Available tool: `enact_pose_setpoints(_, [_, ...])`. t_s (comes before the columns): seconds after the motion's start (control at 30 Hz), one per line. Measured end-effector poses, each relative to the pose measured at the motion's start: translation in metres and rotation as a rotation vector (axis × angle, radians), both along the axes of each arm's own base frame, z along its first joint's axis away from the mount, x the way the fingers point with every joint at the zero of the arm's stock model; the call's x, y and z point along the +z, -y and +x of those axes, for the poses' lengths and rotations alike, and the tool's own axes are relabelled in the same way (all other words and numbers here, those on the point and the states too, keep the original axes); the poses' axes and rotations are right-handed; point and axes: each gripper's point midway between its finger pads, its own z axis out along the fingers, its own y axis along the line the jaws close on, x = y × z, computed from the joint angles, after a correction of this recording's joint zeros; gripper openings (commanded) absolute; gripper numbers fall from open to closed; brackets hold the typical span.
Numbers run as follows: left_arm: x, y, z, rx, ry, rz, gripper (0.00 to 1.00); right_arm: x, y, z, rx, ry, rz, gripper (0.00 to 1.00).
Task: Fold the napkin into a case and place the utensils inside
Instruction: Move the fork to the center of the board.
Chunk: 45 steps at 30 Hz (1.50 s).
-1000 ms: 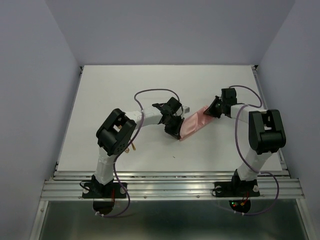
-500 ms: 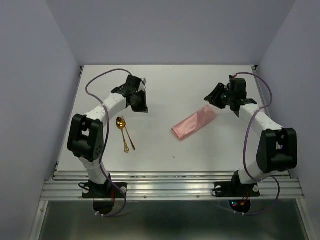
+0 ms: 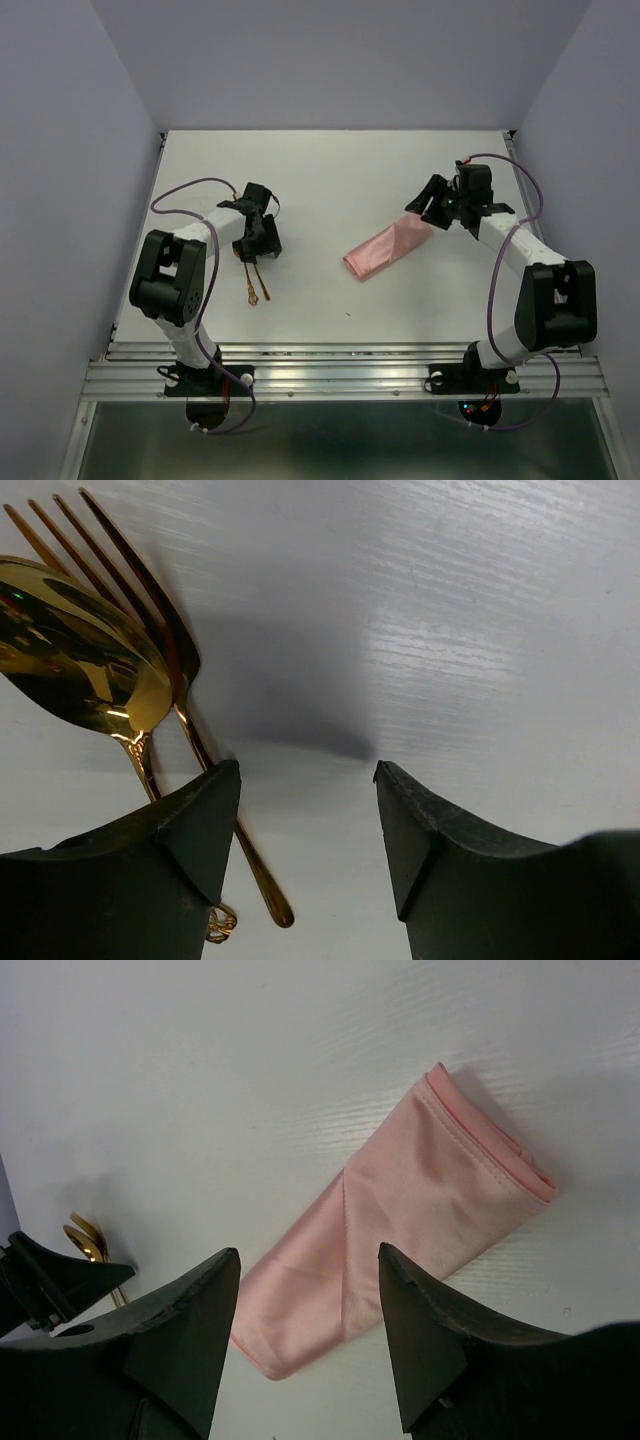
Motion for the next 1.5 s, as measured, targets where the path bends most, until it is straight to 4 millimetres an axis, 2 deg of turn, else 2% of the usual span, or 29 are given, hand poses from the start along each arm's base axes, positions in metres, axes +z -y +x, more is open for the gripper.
enact_pose_setpoints(0.33, [0.001,-0.008,-0.005,0.043,0.049,0.013,0.66,-0.011,-0.001,-0.009,0.010,-0.035,0.003,0.64])
enact_pose_setpoints(0.4, [0.006,-0.008,-0.006,0.045,0.075,0.001,0.66,-0.012,-0.001,-0.010,0.011,-0.038,0.003,0.64])
enact_pose_setpoints(0.6, [0.038,-0.009,0.000,0.073,0.204,-0.037,0.66,-0.012,-0.001,-0.010,0.011,-0.038,0.003,0.64])
enact_pose_setpoints(0.67, [0.040,-0.010,0.003,0.081,0.220,-0.034,0.67,-0.013,-0.001,-0.010,0.012,-0.038,0.004,0.64])
enact_pose_setpoints(0.73, [0.037,-0.011,0.002,0.090,0.215,-0.026,0.67,-0.014,-0.002,-0.011,0.014,-0.041,0.005,0.64])
enact_pose_setpoints(1.0, [-0.002,-0.020,-0.018,0.120,0.108,0.022,0.64,-0.019,-0.002,-0.015,0.017,-0.058,0.007,0.64])
enact_pose_setpoints(1.17, [-0.003,-0.019,-0.013,0.113,0.122,0.016,0.56,-0.020,-0.002,-0.016,0.017,-0.060,0.007,0.64])
enact_pose_setpoints(1.33, [-0.001,-0.002,-0.006,0.062,0.138,-0.047,0.56,-0.025,-0.002,-0.020,0.016,-0.076,0.006,0.64])
enact_pose_setpoints(1.5, [0.003,0.033,0.011,-0.019,0.131,-0.157,0.57,-0.025,-0.001,-0.020,0.016,-0.076,0.006,0.64])
